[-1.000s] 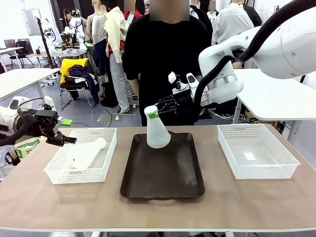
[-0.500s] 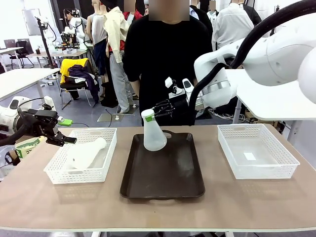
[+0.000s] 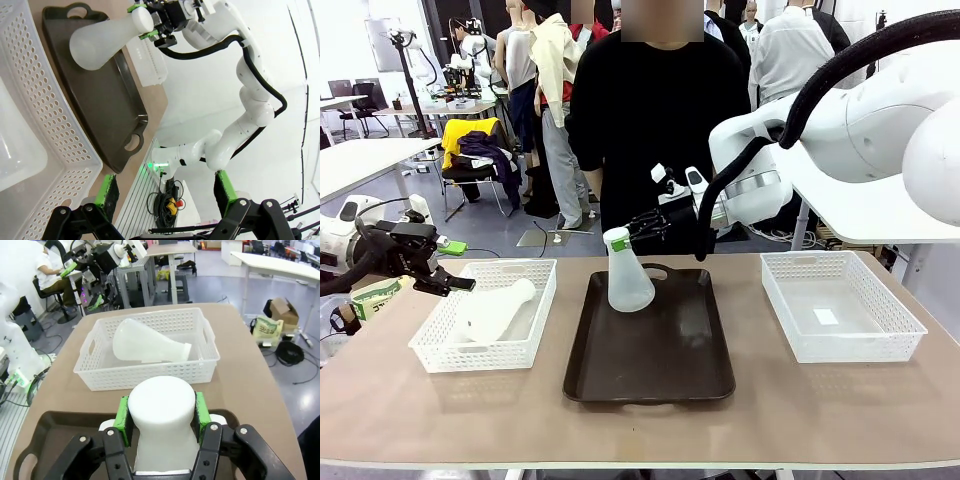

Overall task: Prepare the laboratory tools.
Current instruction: Place the picked Big flask upright in the Handle tray as instructed by the person, then pick up the Big flask that the person points to.

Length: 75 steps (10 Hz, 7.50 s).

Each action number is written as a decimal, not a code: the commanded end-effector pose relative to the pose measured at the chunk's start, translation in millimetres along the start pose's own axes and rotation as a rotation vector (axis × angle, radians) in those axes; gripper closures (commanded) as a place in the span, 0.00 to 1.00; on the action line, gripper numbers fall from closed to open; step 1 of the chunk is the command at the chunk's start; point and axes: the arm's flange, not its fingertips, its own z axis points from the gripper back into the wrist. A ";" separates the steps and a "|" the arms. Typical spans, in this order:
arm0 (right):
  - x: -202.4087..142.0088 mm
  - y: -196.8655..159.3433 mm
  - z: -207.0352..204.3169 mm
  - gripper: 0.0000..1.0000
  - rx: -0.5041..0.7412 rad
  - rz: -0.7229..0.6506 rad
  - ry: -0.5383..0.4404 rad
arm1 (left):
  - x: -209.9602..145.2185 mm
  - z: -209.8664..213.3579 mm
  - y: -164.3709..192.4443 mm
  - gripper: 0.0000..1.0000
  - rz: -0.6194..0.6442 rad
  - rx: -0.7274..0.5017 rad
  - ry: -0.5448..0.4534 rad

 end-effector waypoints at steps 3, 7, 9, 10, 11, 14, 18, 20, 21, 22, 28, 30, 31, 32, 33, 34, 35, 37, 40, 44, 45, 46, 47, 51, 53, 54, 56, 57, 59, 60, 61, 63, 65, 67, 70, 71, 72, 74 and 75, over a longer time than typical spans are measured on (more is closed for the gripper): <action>-3.3 7.7 9.2 0.00 -0.014 -0.022 0.023 | 0.0 0.8 -1.7 0.00 -0.009 -0.008 -0.003; -13.9 24.1 23.0 0.00 -0.082 -0.068 0.123 | 0.0 0.8 -1.7 0.00 -0.009 -0.008 -0.003; -11.3 33.5 30.9 0.00 -0.103 -0.071 0.158 | 0.0 0.8 -1.7 0.00 -0.009 -0.008 -0.003; -8.2 37.2 32.8 0.00 -0.111 -0.079 0.177 | 0.0 0.8 -1.7 0.00 -0.009 -0.008 -0.003; -3.2 39.1 35.3 0.00 -0.114 -0.208 0.174 | 0.0 0.8 -1.7 0.00 -0.009 -0.008 -0.003; -12.3 27.4 33.0 0.00 -0.099 -0.058 0.130 | 0.0 0.8 -1.7 0.00 -0.009 -0.008 -0.003; -12.3 27.4 33.0 0.00 -0.099 -0.058 0.130 | 0.0 0.8 -1.7 0.00 -0.009 -0.008 -0.003; -12.3 27.4 33.0 0.00 -0.099 -0.058 0.130 | 0.0 0.8 -1.7 0.00 -0.009 -0.008 -0.003; -12.3 27.4 33.0 0.00 -0.099 -0.058 0.130 | 0.0 0.8 -1.7 0.00 -0.009 -0.008 -0.003; -12.3 27.4 33.0 0.00 -0.099 -0.058 0.130 | 0.0 0.8 -1.7 0.00 -0.009 -0.008 -0.003; -11.0 30.4 47.0 0.00 -0.123 -0.100 0.142 | 0.0 0.8 -1.7 0.00 -0.009 -0.008 -0.003; -8.6 35.3 102.2 0.00 -0.233 -0.161 0.143 | 0.0 0.8 -1.7 0.00 -0.009 -0.008 -0.003; -9.3 47.2 139.2 0.00 -0.308 -0.189 0.147 | 0.0 0.8 -1.7 0.00 -0.009 -0.008 -0.003; -15.6 74.2 194.0 0.00 -0.425 -0.235 0.168 | 0.0 0.8 -1.7 0.00 -0.009 -0.008 -0.003; -16.2 76.4 197.1 0.00 -0.431 -0.236 0.166 | 0.0 0.8 -1.7 0.00 -0.009 -0.008 -0.003; -18.9 90.6 214.9 0.00 -0.469 -0.244 0.174 | 0.0 0.8 -1.7 0.00 -0.009 -0.008 -0.003; -22.1 107.9 236.1 0.00 -0.529 -0.260 0.174 | 0.0 0.8 -1.7 0.00 -0.009 -0.008 -0.003; -31.2 141.8 274.0 0.00 -0.652 -0.270 0.108 | 0.0 0.8 -1.7 0.00 -0.009 -0.008 -0.003; -39.3 167.7 299.6 0.00 -0.693 -0.282 0.065 | 0.0 0.8 -1.7 0.00 -0.009 -0.008 -0.003; -37.6 167.7 310.8 0.00 -0.689 -0.304 0.071 | 0.0 0.8 -1.7 0.00 -0.009 -0.008 -0.003; -37.6 167.7 310.8 0.00 -0.689 -0.304 0.071 | 0.0 0.8 -1.7 0.00 -0.009 -0.008 -0.003; -37.6 167.7 310.8 0.00 -0.689 -0.304 0.071 | 0.0 0.8 -1.7 0.00 -0.009 -0.008 -0.003; -37.6 167.7 310.8 0.00 -0.689 -0.304 0.071 | 0.0 0.8 -1.7 0.00 -0.009 -0.008 -0.003; -37.6 167.7 310.8 0.00 -0.689 -0.304 0.071 | 0.0 0.8 -1.7 0.00 -0.009 -0.008 -0.003; -37.6 167.7 310.8 0.00 -0.689 -0.304 0.071 | 0.0 0.8 -1.7 0.00 -0.009 -0.008 -0.003; -37.6 167.7 310.8 0.00 -0.689 -0.304 0.071 | 0.0 0.8 -1.7 0.00 -0.009 -0.008 -0.003; -37.6 167.7 310.8 0.00 -0.689 -0.304 0.071 | 0.0 0.8 -1.7 0.00 -0.009 -0.008 -0.003; -37.6 167.7 310.8 0.00 -0.689 -0.304 0.071 | 0.0 0.8 -1.7 0.00 -0.009 -0.008 -0.003; -37.6 167.7 310.8 0.00 -0.689 -0.304 0.071 | 0.0 0.8 -1.7 0.00 -0.009 -0.008 -0.003; -37.6 167.7 310.8 0.00 -0.689 -0.304 0.071 | 0.0 0.8 -1.7 0.00 -0.009 -0.008 -0.003; -37.6 167.7 310.8 0.00 -0.689 -0.304 0.071 | 0.0 0.8 -1.7 0.00 -0.009 -0.008 -0.003; -37.6 167.7 310.8 0.00 -0.689 -0.304 0.071 | 0.0 0.8 -1.7 0.00 -0.009 -0.008 -0.003; -37.6 167.7 310.8 0.00 -0.689 -0.304 0.071 | 0.0 0.8 -1.7 0.00 -0.009 -0.008 -0.003; -37.6 167.7 310.8 0.00 -0.689 -0.304 0.071 | 0.3 0.5 0.0 0.00 0.000 0.000 -0.001; -37.6 167.7 310.8 0.00 -0.689 -0.304 0.071 | 32.8 -7.7 -41.1 0.00 -0.235 0.281 -0.045; -37.6 167.7 310.8 0.00 -0.689 -0.304 0.071 | 44.5 -11.1 -55.9 0.00 -0.324 0.338 -0.005; -37.6 167.7 310.8 0.00 -0.689 -0.304 0.071 | 56.6 -17.2 -68.5 0.00 -0.403 0.430 0.029; -37.6 167.7 310.8 0.00 -0.689 -0.304 0.071 | 87.1 -45.9 -77.5 0.00 -0.509 0.665 0.212; -37.6 167.7 310.8 0.00 -0.689 -0.304 0.071 | 97.8 -58.9 -78.4 0.00 -0.529 0.763 0.290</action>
